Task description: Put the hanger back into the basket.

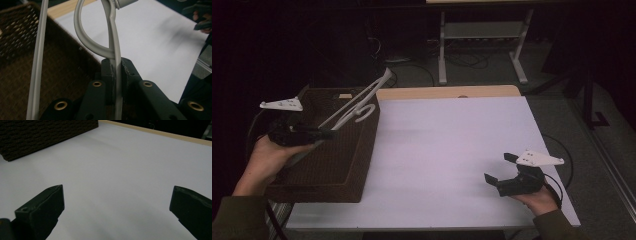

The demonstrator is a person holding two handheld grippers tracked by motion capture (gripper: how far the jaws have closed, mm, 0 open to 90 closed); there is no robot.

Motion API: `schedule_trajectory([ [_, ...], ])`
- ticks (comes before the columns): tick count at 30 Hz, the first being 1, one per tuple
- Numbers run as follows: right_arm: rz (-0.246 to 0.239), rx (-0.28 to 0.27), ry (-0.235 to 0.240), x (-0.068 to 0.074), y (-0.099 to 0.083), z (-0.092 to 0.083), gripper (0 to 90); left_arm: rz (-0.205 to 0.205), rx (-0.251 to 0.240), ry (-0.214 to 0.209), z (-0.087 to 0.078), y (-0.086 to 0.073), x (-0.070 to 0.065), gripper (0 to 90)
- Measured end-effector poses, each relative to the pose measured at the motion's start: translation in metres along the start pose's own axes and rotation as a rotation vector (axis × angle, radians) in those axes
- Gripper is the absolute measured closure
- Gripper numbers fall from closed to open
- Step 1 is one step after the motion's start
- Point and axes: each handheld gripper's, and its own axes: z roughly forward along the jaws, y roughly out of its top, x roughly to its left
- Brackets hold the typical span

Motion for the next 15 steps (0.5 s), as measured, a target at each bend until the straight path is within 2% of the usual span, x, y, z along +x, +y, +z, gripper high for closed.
schedule_trajectory([
  [5,0.001,0.004,-0.005,-0.001,0.0,0.001,0.0,-0.019,0.018,0.014,-0.008,-0.014,0.011,82.5],
  [15,-0.002,0.008,-0.015,-0.001,0.0,0.002,0.0,-0.062,0.075,0.031,-0.014,-0.034,0.029,82.4],
])
